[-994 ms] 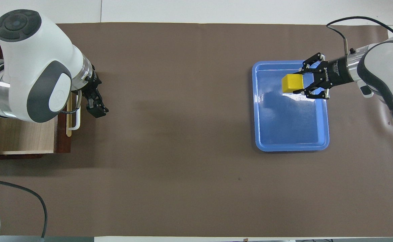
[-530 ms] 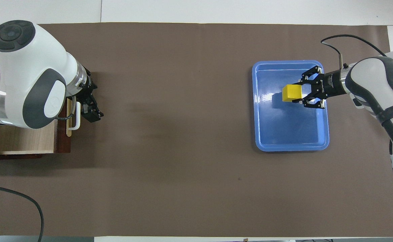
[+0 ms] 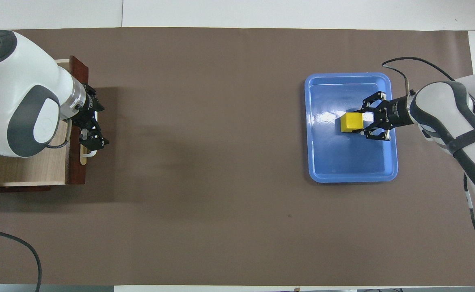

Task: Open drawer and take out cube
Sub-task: 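Lower the cube into the blue tray and open the right gripper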

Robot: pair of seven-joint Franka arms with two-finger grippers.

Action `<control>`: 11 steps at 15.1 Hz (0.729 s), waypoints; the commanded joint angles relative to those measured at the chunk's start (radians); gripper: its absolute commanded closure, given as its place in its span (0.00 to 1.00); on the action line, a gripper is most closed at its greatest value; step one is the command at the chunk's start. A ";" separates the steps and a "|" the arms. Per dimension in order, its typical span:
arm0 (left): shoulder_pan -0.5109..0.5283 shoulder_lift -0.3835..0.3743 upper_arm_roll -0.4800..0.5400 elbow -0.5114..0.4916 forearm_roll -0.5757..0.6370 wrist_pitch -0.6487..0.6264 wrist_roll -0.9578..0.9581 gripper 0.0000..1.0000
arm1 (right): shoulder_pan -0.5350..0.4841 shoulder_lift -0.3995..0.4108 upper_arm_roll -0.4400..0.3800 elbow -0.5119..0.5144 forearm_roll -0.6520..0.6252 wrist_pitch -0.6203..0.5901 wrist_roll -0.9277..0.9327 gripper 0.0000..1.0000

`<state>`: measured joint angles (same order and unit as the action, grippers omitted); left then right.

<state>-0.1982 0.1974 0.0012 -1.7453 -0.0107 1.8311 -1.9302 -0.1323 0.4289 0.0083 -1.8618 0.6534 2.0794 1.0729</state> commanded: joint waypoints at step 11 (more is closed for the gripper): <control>0.011 -0.052 -0.006 -0.095 0.017 0.065 0.066 0.00 | -0.006 -0.032 0.013 -0.057 0.029 0.028 -0.045 0.12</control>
<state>-0.1917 0.1834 -0.0031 -1.7920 -0.0105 1.8658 -1.8822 -0.1324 0.4154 0.0141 -1.8876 0.6574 2.0840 1.0672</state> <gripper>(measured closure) 0.000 0.295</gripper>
